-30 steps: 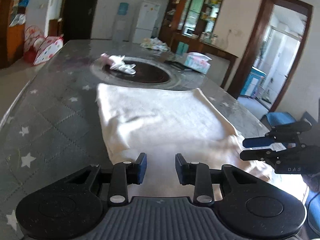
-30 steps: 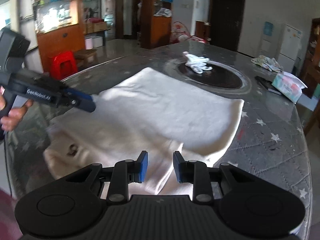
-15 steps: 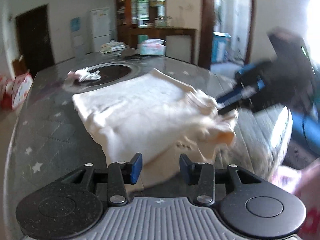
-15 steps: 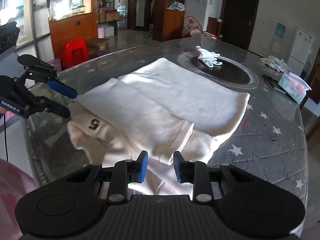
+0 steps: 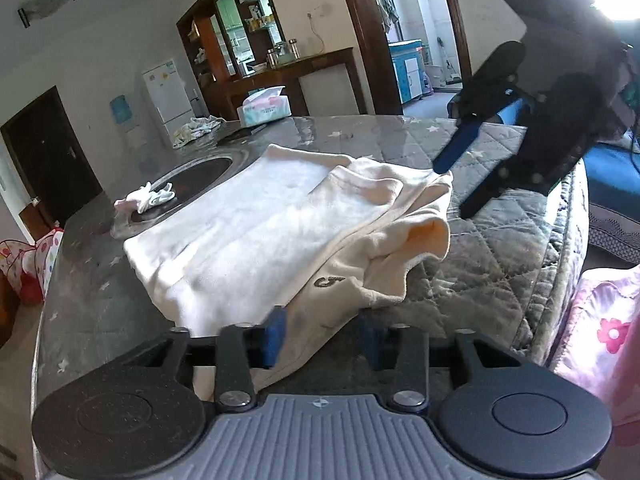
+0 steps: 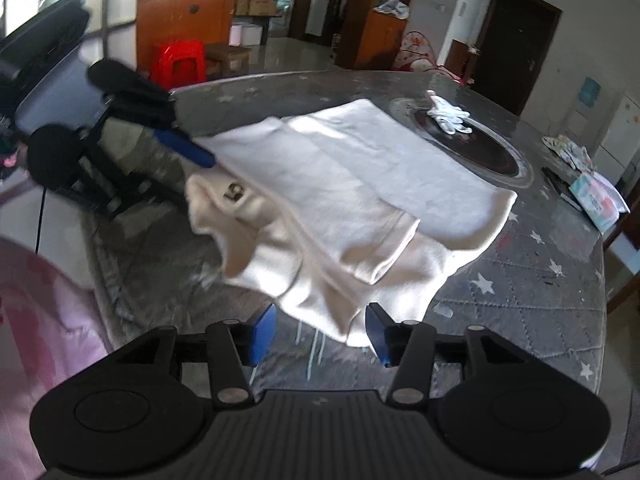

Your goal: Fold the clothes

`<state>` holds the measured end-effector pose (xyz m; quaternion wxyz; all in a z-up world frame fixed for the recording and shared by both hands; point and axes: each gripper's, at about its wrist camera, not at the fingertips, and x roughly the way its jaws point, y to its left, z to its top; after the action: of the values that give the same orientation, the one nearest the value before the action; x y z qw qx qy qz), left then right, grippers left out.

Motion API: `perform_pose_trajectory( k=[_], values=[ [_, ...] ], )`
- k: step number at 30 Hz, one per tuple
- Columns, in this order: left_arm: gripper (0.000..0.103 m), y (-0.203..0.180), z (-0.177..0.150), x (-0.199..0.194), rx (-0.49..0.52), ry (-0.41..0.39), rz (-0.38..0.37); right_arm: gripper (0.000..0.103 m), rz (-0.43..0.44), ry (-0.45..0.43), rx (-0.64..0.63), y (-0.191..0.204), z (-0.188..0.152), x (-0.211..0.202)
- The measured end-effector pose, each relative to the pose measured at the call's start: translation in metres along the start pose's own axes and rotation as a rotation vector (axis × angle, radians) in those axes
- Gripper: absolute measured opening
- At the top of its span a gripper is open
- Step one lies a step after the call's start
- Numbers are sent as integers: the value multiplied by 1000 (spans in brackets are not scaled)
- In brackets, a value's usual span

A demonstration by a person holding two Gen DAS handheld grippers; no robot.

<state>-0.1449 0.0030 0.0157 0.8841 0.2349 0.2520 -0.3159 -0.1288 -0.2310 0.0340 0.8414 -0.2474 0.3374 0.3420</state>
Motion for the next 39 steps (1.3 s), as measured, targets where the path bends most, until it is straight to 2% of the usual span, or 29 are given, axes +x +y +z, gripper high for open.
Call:
perform_pose_trajectory(
  k=[3,9,12,14,16,17,20,25,26,27,28,29,31,33,37,39],
  values=[
    [13,7,4,0,-42,-21,4,55,-8,-3,-49,9,-3,1],
    [11,30,22,-4,-135,-79,-4,66,-45,-70,-151,20,1,7],
    [11,43,30,1,-189,-88,-25,67,-55,-102,-164,18,6,18],
    [11,50,34,5,-218,-89,-39,64,-54,-108,-157,14,9,26],
    [11,55,35,9,-229,-88,-48,54,-43,-107,-124,5,12,34],
    [11,57,36,10,-233,-87,-50,52,-31,-106,-105,0,13,36],
    [11,64,35,18,-251,-78,-61,49,-19,-116,-92,-12,15,38],
    [11,79,32,33,-324,-55,-92,48,-9,-124,-162,-12,14,39],
    [11,82,32,36,-336,-47,-99,44,5,-115,-144,-16,16,39],
    [11,84,31,39,-346,-39,-104,31,20,-107,-126,-19,18,40],
    [11,85,31,40,-350,-32,-108,28,34,-98,-108,-23,19,40],
    [13,86,31,40,-349,-30,-113,22,48,-89,-90,-26,21,41],
    [16,84,29,37,-328,-27,-114,17,77,-74,-51,-33,25,41],
    [18,79,26,33,-286,-22,-103,16,95,-71,-4,-42,28,40],
    [40,65,16,24,-190,-11,-76,16,90,-64,-11,-44,28,40],
    [40,58,11,20,-142,-5,-62,16,80,-63,-33,-40,27,40]
  ],
)
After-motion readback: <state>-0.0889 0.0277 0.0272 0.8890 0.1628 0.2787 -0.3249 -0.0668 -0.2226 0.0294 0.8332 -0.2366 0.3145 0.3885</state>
